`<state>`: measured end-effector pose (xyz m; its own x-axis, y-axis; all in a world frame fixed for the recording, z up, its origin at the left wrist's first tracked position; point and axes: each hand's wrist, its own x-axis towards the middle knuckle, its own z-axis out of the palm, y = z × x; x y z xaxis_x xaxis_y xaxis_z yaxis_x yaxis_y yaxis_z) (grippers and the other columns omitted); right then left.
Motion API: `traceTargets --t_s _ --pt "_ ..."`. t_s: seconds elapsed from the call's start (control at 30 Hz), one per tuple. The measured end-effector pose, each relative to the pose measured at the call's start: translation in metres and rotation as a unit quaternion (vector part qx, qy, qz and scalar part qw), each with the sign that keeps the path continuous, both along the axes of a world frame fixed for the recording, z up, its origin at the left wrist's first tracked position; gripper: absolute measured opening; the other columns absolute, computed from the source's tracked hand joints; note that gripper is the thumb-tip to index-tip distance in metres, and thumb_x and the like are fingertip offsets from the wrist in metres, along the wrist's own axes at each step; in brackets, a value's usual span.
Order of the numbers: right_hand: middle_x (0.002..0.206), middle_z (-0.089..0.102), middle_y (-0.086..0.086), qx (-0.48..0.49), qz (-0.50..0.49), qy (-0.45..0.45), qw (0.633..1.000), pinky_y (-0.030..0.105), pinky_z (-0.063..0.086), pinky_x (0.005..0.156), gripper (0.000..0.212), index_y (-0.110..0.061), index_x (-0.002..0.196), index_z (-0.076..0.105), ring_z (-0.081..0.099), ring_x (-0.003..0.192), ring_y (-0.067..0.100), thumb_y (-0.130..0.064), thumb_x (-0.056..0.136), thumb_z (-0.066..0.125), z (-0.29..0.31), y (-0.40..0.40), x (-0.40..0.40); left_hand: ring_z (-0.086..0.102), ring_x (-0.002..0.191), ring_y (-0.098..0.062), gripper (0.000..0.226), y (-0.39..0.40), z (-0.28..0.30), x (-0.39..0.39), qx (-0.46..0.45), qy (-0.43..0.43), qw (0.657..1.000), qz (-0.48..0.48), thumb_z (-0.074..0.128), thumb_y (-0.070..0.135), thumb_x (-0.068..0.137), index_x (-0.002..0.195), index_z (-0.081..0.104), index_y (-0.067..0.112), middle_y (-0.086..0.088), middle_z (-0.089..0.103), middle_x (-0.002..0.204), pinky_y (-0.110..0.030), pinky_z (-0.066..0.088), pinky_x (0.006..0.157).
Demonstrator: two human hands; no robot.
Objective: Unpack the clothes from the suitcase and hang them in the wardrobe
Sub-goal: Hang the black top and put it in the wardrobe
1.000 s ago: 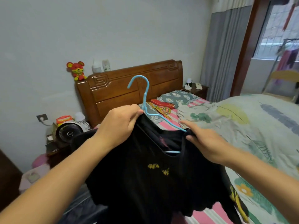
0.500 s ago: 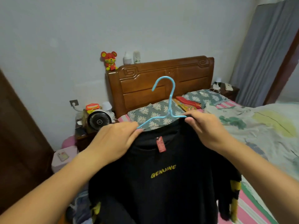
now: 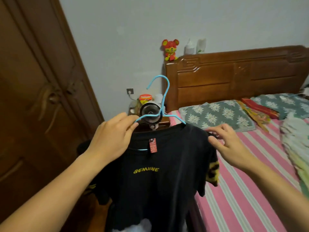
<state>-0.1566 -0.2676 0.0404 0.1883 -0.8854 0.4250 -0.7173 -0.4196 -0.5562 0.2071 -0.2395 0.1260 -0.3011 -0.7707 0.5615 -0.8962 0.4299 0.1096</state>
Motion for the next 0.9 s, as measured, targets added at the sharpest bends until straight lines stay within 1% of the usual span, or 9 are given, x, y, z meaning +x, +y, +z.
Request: traceTargets --t_s 0.13,0.2,0.3,0.43,0.53,0.63,0.7,0.8,0.9 --pt "0.084 0.06 -0.019 0.014 0.079 -0.018 0.997 0.026 0.038 0.073 0.019 -0.036 0.094 0.061 0.055 0.086 -0.006 -0.048 0.096 0.046 0.001 -0.043 0.04 0.063 0.078 -0.03 0.023 0.006 0.004 0.007 0.007 -0.023 0.998 0.064 0.043 0.03 0.103 0.109 0.063 0.022 0.004 0.055 0.092 -0.044 0.052 0.061" --pt "0.082 0.063 -0.03 -0.001 0.106 -0.033 0.994 0.017 0.038 0.069 0.019 -0.041 0.085 0.056 0.056 0.079 -0.011 -0.03 0.101 0.053 0.011 -0.057 0.057 0.063 0.082 -0.03 0.019 0.006 0.013 0.003 0.003 -0.009 0.995 0.102 0.047 0.027 0.101 0.107 0.064 0.022 0.004 0.057 0.095 -0.044 0.053 0.064" --pt "0.09 0.067 -0.026 -0.034 0.181 -0.021 0.983 0.008 0.04 0.078 0.018 -0.031 0.098 0.069 0.059 0.086 -0.008 -0.035 0.099 0.051 0.035 -0.072 0.081 0.066 0.094 -0.024 0.018 0.0 0.029 -0.012 -0.004 0.034 0.988 0.151 0.055 0.032 0.096 0.105 0.068 0.025 0.008 0.067 0.103 -0.041 0.055 0.075" --pt "0.103 0.07 -0.013 -0.06 0.236 -0.059 0.968 0.013 0.042 0.09 0.021 -0.017 0.111 0.074 0.064 0.101 0.005 -0.022 0.1 0.057 0.061 -0.098 0.086 0.067 0.091 -0.025 0.053 0.005 0.043 0.001 0.002 0.075 0.97 0.23 0.037 0.058 0.094 0.093 0.07 0.017 0.002 0.07 0.095 -0.046 0.055 0.076" --pt "0.109 0.067 -0.014 -0.043 0.223 -0.036 0.973 0.017 0.041 0.089 0.026 -0.018 0.12 0.072 0.062 0.108 0.009 -0.02 0.103 0.052 0.071 -0.112 0.075 0.067 0.097 -0.024 0.047 0.02 0.047 0.012 0.018 0.064 0.962 0.266 0.04 0.051 0.102 0.102 0.072 0.016 0.001 0.071 0.103 -0.047 0.056 0.082" --pt "0.124 0.062 -0.014 -0.046 0.244 -0.019 0.969 0.014 0.036 0.098 0.041 -0.022 0.137 0.06 0.052 0.118 0.002 -0.037 0.104 0.041 0.084 -0.115 0.084 0.066 0.093 -0.019 0.037 0.028 0.05 0.013 0.035 0.066 0.963 0.261 0.047 0.043 0.102 0.098 0.072 0.017 0.003 0.07 0.098 -0.044 0.055 0.083" --pt "0.127 0.063 -0.011 -0.054 0.312 0.081 0.945 0.025 0.041 0.103 0.047 -0.024 0.135 0.058 0.055 0.119 0.007 -0.048 0.1 0.039 0.092 -0.108 0.103 0.064 0.079 -0.015 0.039 0.036 0.053 0.016 0.037 0.093 0.959 0.264 0.05 0.046 0.1 0.081 0.067 0.016 0.004 0.066 0.083 -0.044 0.056 0.075" --pt "0.09 0.068 -0.005 -0.08 0.373 0.196 0.903 0.04 0.05 0.076 0.037 -0.026 0.103 0.058 0.065 0.088 0.022 -0.055 0.098 0.036 0.097 -0.09 0.138 0.061 0.072 -0.014 0.04 0.061 0.055 0.029 0.036 0.132 0.95 0.282 0.055 0.046 0.097 0.077 0.066 0.013 0.002 0.062 0.075 -0.043 0.055 0.072" --pt "0.103 0.069 -0.012 -0.025 0.505 0.179 0.844 0.03 0.047 0.083 0.03 -0.038 0.13 0.054 0.065 0.096 0.011 -0.041 0.101 0.05 0.102 -0.057 0.176 0.063 0.078 -0.009 0.025 0.104 0.05 0.047 0.074 0.153 0.935 0.312 0.054 0.042 0.099 0.087 0.067 0.025 0.009 0.066 0.082 -0.034 0.052 0.072"
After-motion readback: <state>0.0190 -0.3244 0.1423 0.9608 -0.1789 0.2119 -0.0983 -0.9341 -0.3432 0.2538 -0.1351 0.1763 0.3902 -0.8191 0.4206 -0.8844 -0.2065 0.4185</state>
